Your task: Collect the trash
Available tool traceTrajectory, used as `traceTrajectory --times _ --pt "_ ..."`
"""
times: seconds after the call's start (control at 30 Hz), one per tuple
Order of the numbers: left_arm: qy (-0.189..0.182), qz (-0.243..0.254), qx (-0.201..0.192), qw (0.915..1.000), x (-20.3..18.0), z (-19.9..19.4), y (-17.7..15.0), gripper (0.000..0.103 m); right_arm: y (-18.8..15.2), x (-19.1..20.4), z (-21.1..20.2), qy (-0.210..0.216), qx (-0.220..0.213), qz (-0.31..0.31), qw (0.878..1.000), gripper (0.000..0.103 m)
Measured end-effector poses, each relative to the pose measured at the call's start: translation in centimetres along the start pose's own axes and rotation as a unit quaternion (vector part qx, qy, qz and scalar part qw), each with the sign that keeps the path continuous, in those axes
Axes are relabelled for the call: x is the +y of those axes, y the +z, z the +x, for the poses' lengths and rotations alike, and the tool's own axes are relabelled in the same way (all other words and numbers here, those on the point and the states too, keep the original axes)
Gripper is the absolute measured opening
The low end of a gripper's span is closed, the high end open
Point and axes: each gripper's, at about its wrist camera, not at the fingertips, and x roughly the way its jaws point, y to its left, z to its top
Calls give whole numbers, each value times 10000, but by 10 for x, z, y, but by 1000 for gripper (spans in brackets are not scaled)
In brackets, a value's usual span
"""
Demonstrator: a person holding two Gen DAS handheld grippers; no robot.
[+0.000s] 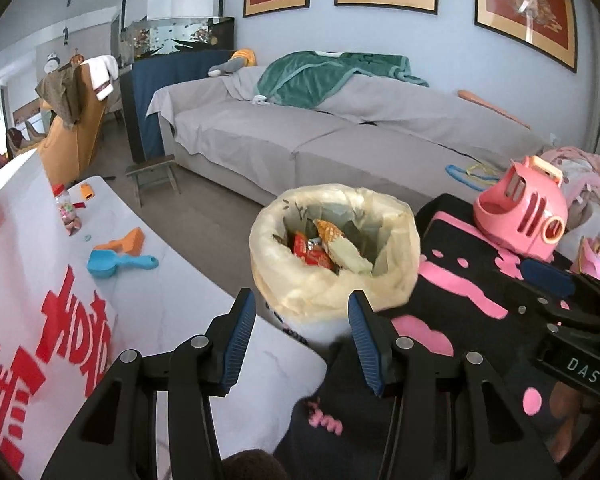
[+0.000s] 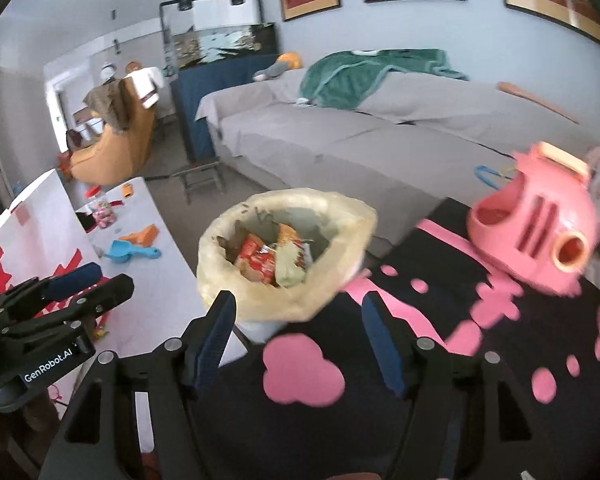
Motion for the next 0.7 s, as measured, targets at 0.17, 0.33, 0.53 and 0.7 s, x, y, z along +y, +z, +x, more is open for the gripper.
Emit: traceTrajectory --times 0.17,0.33,0.53,0.7 --pt "93 111 97 9998 -7 -14 -9 49 -15 -2 -24 -86 4 117 9999 63" --pt "126 146 -65 9998 -10 -26 -8 49 -18 1 -38 -147 -130 74 9998 63" --pt "95 139 -60 9998 -10 -29 -7 49 -21 1 -42 -419 -129 24 9990 63" --pt "54 156 -23 9999 -10 -29 -7 49 -22 0 -42 -409 -117 41 9991 63"
